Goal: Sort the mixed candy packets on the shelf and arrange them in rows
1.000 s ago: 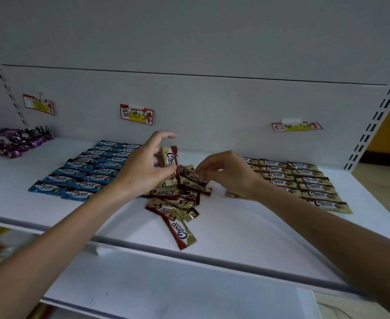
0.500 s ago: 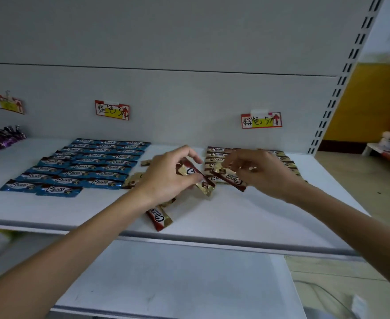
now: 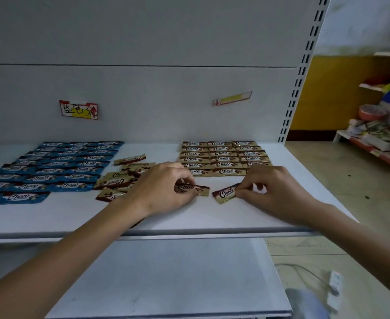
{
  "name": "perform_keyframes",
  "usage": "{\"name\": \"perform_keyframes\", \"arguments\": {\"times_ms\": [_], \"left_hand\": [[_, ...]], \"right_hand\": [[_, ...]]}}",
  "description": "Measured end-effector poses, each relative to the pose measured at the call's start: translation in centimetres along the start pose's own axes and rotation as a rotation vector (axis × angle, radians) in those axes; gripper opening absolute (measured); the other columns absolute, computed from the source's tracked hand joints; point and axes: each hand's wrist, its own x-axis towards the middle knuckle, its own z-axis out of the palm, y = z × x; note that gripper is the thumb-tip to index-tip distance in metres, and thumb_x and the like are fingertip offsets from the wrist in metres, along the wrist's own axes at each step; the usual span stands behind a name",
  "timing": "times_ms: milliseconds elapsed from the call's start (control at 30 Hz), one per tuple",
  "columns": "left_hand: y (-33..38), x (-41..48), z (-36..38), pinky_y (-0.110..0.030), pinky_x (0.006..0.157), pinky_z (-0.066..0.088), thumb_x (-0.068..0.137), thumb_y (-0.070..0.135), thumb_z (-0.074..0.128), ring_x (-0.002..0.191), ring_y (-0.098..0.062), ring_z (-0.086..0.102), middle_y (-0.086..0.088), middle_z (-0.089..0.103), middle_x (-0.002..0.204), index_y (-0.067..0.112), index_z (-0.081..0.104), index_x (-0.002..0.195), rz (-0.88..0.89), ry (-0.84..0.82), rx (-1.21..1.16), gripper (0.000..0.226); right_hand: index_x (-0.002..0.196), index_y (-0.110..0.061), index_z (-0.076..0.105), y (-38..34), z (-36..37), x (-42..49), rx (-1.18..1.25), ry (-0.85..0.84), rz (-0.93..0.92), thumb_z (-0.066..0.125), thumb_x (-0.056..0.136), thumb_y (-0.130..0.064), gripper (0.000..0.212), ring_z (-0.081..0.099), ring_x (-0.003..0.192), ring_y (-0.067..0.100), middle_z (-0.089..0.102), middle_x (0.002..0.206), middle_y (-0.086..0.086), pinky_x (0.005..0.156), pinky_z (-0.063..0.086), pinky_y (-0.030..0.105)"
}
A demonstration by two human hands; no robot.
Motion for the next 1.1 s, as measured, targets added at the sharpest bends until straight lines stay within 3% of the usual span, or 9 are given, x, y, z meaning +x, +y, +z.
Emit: {"name": "perform_keyframes", "arguments": {"times_ms": [100,367,500,600,833,1100], "left_hand": [[0.1,0.3,0.1,-0.021,0.069,0.035,0.081,0.045,0.065,0.078,-0.001,0.046,0.014,0.058,0.096,0.029,0.07,0.1,0.003,-0.006,-0.015,0.025],[0.1,1.4,0.5,-0.034,0.078,0.047,0.082,0.041,0.065,0.085,-0.013,0.058,0.007,0.065,0.091,0.024,0.073,0.09,0.054,0.016,-0.021,0.02],[-0.2,1.5,0.7,-0.027,0.078,0.045,0.084,0.028,0.066,0.087,-0.009,0.056,0.008,0.065,0.094,0.024,0.072,0.093,0.085,0.04,-0.011,0.013],[-0.3,1.5,0.9,-0.023,0.077,0.04,0.084,0.021,0.064,0.086,-0.004,0.05,0.009,0.064,0.097,0.023,0.072,0.096,0.095,0.04,-0.015,0.014],[-0.7,1.5,1.1,-0.027,0.078,0.044,0.083,0.018,0.066,0.084,-0.004,0.049,0.009,0.063,0.094,0.023,0.072,0.094,0.12,0.059,-0.045,0.013],[-1.0,1.5,1.1,-0.026,0.078,0.042,0.085,0.019,0.064,0.086,-0.002,0.049,0.012,0.061,0.094,0.024,0.072,0.095,0.145,0.044,-0.04,0.014]], "right_hand": [[0.079,-0.021,0.071,0.1,0.4,0.3,-0.001,0.01,0.03,0.071,0.08,-0.024,0.004,0.052,0.081,0.002,0.061,0.086,-0.011,0.067,0.039,0.01],[0.083,-0.025,0.074,1.0,1.0,1.1,-0.001,0.044,0.063,0.071,0.079,-0.019,0.008,0.058,0.07,0.007,0.066,0.083,-0.008,0.065,0.044,0.02],[0.081,-0.022,0.075,1.5,1.0,1.4,-0.013,0.061,0.047,0.073,0.077,-0.015,0.008,0.054,0.072,0.005,0.067,0.081,-0.008,0.065,0.037,0.005],[0.082,-0.019,0.075,1.8,1.0,1.6,-0.02,0.056,0.036,0.073,0.077,-0.014,0.008,0.051,0.068,-0.001,0.067,0.081,-0.007,0.067,0.035,0.003],[0.082,-0.019,0.074,1.9,1.3,1.9,-0.025,0.079,0.031,0.072,0.077,-0.014,0.009,0.058,0.066,0.011,0.066,0.08,-0.002,0.064,0.05,0.032],[0.081,-0.018,0.074,1.9,1.4,2.1,-0.03,0.094,0.02,0.071,0.076,-0.011,0.009,0.057,0.066,0.013,0.066,0.079,-0.001,0.063,0.05,0.034]]}}
